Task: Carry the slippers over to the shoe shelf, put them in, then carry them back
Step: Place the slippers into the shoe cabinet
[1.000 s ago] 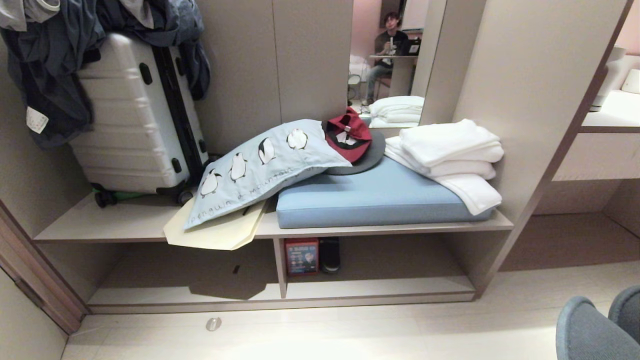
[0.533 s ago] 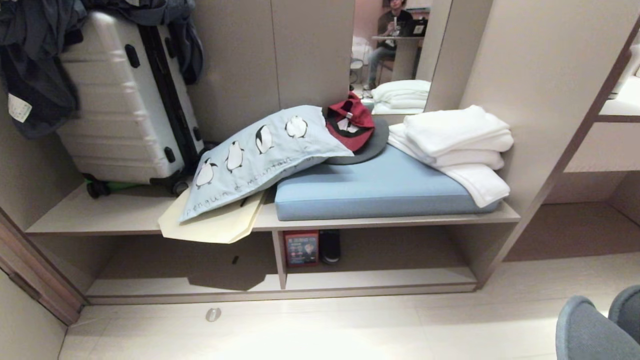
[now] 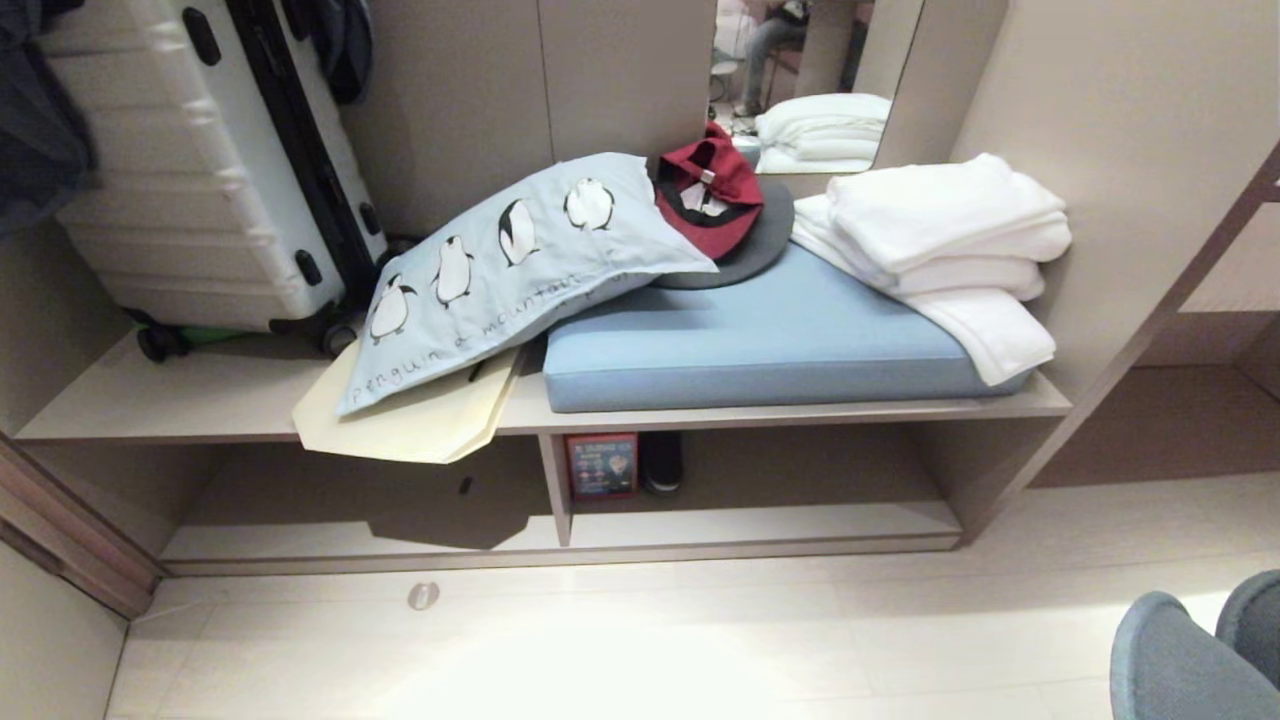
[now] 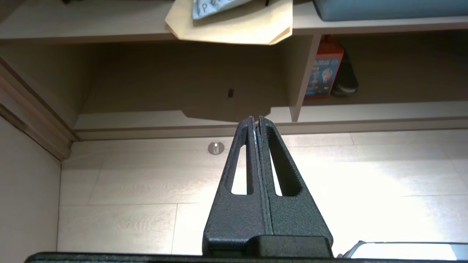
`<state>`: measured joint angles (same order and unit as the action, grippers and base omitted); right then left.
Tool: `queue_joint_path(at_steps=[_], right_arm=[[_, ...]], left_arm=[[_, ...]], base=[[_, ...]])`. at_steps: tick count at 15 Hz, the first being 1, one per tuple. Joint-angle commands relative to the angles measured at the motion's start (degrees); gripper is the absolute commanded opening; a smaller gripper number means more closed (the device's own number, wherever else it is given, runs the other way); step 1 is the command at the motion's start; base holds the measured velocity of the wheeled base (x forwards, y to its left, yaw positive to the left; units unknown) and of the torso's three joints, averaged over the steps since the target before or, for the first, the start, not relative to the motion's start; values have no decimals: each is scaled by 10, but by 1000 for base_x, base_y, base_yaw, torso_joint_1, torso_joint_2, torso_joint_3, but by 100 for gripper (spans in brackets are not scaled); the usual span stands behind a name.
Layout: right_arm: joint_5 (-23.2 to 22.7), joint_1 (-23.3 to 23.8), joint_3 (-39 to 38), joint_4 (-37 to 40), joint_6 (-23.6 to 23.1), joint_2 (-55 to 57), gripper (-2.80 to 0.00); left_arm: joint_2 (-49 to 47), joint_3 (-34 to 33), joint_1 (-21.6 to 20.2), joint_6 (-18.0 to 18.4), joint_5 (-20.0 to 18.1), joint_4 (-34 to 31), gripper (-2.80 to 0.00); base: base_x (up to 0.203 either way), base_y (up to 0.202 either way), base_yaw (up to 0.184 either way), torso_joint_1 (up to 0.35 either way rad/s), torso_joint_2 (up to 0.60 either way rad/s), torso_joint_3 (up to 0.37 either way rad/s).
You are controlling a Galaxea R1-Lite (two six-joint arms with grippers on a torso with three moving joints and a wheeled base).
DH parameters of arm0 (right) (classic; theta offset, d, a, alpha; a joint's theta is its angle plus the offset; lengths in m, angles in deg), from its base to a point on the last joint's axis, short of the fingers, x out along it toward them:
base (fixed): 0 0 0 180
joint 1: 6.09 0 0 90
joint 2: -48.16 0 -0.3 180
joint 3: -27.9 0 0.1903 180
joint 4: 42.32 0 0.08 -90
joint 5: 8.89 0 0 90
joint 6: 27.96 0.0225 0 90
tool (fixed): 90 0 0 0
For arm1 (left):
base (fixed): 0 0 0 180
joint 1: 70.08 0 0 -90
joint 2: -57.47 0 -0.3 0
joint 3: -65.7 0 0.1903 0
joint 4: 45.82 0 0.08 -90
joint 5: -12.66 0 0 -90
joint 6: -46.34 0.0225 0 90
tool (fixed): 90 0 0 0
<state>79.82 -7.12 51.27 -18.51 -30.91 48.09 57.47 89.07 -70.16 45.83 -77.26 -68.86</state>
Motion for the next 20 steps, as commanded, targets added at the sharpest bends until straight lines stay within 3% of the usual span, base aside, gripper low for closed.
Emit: queue_joint_path(at_steps=[1,20], right_arm=[[0,0,0,0,0,0,-280],[0,0,0,0,0,0,-280]], left_arm=[[-1,0,0,0,0,0,-280],[0,0,0,0,0,0,-280]], base=[[0,0,0,-2,2,-203],[0,0,0,4,3,-198]])
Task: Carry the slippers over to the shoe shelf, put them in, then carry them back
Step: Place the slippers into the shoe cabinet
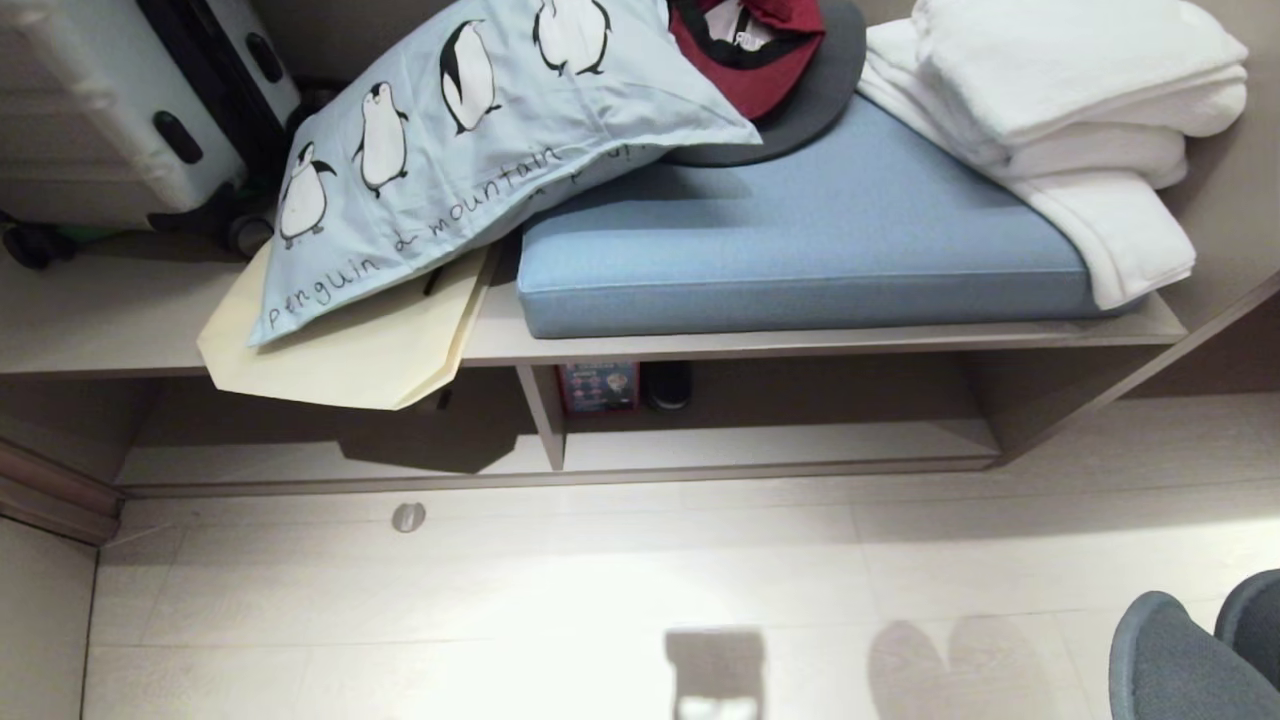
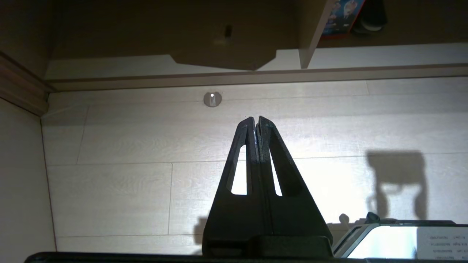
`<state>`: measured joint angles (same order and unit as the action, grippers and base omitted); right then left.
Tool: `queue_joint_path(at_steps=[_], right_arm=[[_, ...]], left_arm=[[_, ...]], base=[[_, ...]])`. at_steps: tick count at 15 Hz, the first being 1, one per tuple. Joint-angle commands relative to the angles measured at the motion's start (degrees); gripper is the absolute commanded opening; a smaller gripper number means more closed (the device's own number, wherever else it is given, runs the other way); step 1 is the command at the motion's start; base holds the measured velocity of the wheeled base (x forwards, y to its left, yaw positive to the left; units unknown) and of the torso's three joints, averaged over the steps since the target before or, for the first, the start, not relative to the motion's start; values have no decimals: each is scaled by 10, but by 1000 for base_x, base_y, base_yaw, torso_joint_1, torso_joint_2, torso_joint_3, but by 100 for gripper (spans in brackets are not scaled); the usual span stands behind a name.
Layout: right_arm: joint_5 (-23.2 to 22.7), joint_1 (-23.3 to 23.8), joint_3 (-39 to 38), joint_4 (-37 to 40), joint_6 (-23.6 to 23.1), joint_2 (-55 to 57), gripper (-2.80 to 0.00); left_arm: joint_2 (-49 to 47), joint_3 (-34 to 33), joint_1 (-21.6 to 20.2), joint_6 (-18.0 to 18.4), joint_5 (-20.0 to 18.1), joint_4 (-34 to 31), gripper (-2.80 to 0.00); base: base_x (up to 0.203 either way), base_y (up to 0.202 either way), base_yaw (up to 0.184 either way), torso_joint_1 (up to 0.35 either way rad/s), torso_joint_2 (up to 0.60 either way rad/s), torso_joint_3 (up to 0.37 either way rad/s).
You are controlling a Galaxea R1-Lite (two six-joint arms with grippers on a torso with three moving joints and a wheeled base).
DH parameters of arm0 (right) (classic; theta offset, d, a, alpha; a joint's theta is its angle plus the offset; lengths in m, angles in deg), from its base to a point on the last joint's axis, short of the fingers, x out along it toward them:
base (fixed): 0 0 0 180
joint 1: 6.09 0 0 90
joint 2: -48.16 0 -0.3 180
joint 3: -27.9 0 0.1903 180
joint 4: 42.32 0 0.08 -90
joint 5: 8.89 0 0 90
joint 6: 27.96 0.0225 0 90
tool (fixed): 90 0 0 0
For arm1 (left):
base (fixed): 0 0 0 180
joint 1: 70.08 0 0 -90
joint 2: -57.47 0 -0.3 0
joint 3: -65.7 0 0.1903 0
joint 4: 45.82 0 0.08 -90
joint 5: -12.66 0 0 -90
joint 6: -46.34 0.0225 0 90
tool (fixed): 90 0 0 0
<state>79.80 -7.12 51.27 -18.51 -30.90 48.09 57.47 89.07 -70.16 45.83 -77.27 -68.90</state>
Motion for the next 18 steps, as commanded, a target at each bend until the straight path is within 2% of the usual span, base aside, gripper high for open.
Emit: queue_joint_path(at_steps=[1,18], right_arm=[[0,0,0,0,0,0,-280],[0,0,0,0,0,0,-280]], left_arm=[[-1,0,0,0,0,0,-280],[0,0,0,0,0,1,-280]], base=[[0,0,0,4,5,-193],[0,0,0,2,4,-198]])
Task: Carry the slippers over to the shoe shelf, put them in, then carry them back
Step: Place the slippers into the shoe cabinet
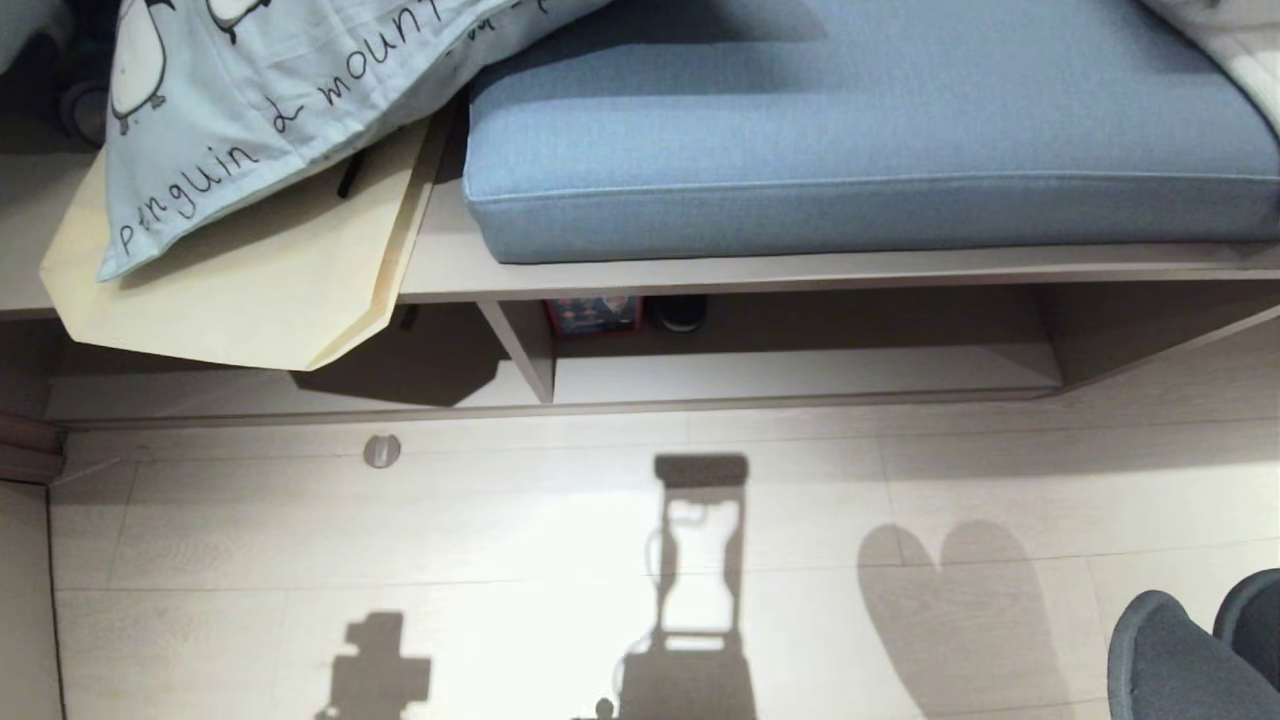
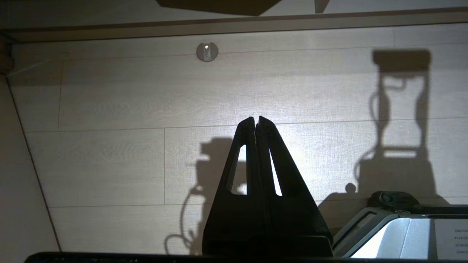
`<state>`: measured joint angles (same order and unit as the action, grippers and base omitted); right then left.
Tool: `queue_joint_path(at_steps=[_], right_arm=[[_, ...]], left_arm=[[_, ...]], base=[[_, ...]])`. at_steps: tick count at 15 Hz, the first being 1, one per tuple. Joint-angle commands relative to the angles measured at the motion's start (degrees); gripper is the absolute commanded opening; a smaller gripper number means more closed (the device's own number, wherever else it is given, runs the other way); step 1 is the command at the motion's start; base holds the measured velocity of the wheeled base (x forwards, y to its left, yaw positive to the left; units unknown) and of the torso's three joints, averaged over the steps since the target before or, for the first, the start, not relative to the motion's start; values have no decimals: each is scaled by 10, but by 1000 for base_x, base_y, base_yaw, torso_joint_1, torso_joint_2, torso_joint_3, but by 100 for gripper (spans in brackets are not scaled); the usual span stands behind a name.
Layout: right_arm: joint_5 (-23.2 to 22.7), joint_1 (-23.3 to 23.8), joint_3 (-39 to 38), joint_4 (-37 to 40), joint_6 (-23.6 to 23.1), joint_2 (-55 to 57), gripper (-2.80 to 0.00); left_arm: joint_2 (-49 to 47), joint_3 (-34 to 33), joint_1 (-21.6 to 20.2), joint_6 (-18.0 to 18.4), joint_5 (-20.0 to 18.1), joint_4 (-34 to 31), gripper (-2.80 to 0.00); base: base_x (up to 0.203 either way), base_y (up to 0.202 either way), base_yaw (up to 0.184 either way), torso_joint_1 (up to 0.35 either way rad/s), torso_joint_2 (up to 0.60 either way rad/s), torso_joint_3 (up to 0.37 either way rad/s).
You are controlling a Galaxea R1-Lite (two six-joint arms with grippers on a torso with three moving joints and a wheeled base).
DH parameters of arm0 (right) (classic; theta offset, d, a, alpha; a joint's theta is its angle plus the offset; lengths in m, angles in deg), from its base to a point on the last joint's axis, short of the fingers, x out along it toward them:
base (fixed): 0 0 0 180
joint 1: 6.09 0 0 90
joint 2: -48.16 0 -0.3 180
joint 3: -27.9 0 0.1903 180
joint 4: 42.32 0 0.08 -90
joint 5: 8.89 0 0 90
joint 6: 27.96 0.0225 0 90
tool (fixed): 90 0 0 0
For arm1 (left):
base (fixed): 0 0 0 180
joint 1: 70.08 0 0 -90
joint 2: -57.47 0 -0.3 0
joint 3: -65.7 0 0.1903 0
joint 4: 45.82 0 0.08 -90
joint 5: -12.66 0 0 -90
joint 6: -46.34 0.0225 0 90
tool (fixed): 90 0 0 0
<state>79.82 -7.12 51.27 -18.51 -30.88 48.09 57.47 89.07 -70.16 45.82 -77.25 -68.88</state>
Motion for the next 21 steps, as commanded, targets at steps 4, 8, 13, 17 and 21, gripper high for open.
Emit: queue_joint_path(at_steps=[4,8,13,17,21], right_arm=[[0,0,0,0,-1,0,-280],[0,0,0,0,-1,0,-280],[0,0,0,0,0,0,-280],[0,0,0,0,-1,0,-280],[0,0,0,0,-1,0,-280]], left_arm=[[-1,0,0,0,0,0,-280],[-1,0,0,0,0,0,-280],[-1,0,0,0,0,0,-280],[-1,0,0,0,0,0,-280],[-1,0,0,0,0,0,-280]], base=[[0,0,0,3,3,-197],[0,0,0,3,3,-194],[0,0,0,5,7,-197],[0,0,0,4,4,-196],[0,0,0,4,6,-198]])
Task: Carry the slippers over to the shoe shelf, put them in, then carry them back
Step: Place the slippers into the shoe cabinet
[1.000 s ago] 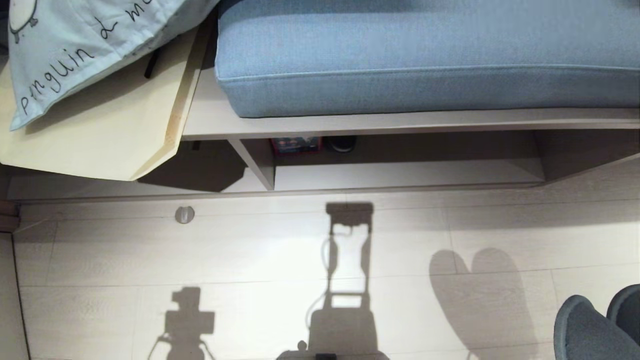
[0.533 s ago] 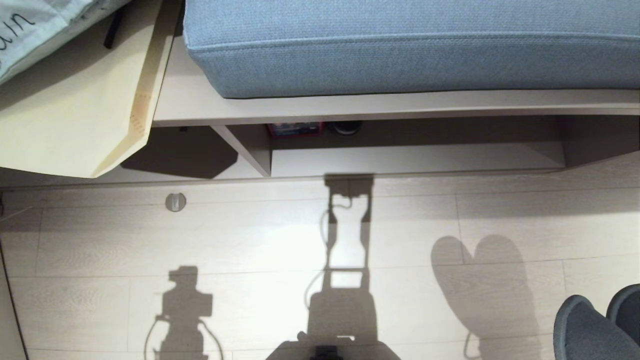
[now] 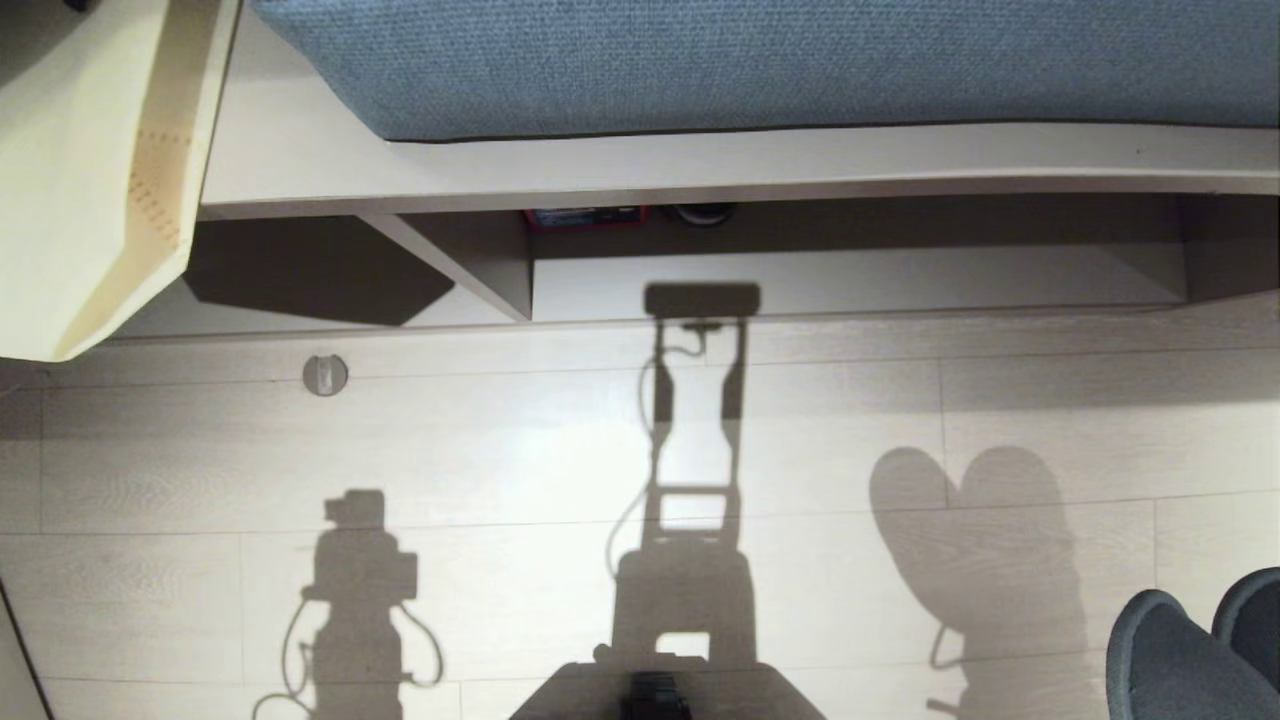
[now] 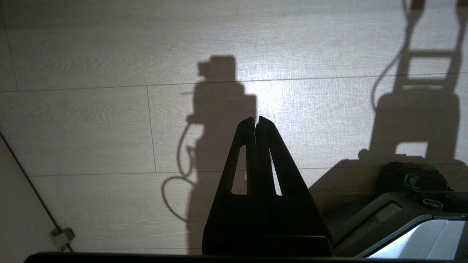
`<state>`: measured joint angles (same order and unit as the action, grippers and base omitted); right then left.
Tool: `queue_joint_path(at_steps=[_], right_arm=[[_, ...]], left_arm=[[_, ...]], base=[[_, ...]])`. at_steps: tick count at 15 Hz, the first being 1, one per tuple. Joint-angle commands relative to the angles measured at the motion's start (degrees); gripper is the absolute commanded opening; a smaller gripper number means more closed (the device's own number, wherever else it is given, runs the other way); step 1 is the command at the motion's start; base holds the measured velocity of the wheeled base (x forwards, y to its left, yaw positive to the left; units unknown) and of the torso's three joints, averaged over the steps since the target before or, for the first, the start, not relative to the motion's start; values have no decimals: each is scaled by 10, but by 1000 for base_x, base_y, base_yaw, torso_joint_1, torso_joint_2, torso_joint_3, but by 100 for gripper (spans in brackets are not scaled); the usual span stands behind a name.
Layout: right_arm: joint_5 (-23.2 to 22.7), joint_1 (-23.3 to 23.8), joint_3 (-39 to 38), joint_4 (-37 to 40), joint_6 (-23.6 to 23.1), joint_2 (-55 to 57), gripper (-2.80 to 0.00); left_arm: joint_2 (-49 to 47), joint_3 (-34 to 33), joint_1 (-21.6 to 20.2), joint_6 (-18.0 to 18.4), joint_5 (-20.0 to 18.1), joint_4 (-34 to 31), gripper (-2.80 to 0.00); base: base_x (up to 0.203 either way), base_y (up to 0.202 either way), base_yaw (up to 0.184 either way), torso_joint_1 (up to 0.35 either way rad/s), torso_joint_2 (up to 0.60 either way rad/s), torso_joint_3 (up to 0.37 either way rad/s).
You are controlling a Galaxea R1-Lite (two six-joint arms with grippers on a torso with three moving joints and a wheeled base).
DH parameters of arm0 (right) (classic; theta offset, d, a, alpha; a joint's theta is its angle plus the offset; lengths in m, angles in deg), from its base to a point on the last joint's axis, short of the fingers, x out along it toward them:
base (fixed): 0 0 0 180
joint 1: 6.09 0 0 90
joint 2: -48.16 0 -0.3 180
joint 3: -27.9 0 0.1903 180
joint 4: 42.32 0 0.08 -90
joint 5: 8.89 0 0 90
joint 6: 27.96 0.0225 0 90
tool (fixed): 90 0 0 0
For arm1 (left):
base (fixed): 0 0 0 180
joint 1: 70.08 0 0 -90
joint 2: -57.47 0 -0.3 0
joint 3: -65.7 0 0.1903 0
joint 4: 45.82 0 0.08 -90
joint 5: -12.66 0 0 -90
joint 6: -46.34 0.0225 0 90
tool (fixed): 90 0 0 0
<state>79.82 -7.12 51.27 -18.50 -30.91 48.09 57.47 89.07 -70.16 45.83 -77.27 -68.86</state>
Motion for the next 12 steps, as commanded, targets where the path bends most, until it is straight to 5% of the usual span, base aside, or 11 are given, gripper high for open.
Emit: queue_joint_path(at_steps=[1,12], right_arm=[[0,0,0,0,0,0,-280],[0,0,0,0,0,0,-280]], left_arm=[[-1,0,0,0,0,-1,-280],[0,0,0,0,0,0,-280]], base=[[0,0,0,7,2,-193],[0,0,0,2,3,-201]])
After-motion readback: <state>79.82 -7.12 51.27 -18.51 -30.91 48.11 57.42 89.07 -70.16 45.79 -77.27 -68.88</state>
